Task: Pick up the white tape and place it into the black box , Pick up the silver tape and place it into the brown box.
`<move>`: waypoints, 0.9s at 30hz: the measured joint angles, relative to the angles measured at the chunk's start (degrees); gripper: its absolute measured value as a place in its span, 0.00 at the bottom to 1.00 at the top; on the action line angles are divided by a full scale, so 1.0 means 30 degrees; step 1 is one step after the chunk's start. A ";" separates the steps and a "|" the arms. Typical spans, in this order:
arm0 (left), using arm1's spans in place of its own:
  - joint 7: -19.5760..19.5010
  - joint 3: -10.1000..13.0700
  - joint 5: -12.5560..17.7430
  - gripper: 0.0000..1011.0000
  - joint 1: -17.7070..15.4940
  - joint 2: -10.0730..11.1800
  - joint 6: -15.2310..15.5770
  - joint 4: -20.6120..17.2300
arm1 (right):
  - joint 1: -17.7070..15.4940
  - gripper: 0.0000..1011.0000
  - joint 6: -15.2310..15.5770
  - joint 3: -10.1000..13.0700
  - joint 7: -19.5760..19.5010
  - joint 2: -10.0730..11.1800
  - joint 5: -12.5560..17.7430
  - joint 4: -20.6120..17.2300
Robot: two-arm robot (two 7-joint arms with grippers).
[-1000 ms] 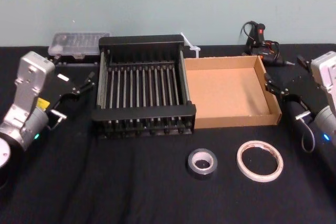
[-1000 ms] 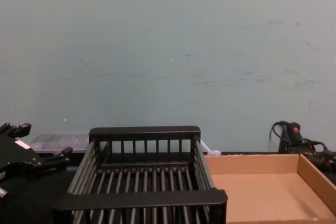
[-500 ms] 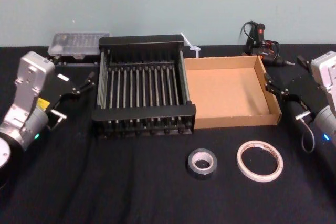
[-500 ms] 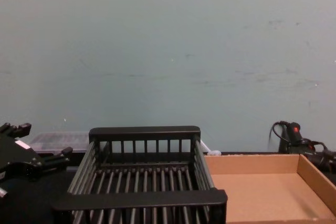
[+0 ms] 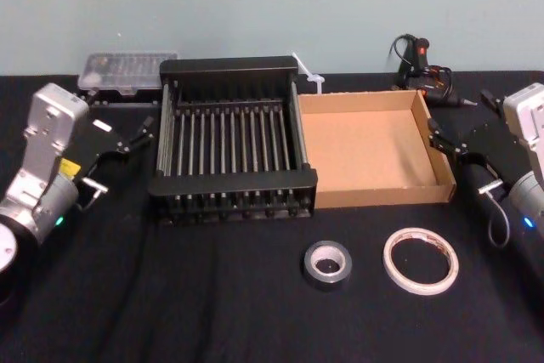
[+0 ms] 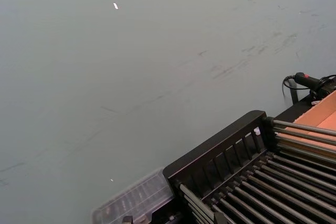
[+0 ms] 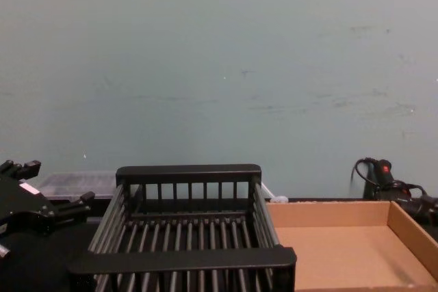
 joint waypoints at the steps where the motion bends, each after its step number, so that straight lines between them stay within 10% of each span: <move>1: 0.0000 0.0000 0.0001 0.99 0.0000 0.0000 0.0000 0.0000 | 0.0001 0.99 -0.0001 0.0001 0.0000 0.0000 0.0000 0.0000; 27: 0.0000 0.0000 0.0001 0.99 0.0000 0.0000 0.0000 0.0000 | -0.1693 0.99 0.0810 0.0989 0.0467 0.0632 0.0365 -0.2119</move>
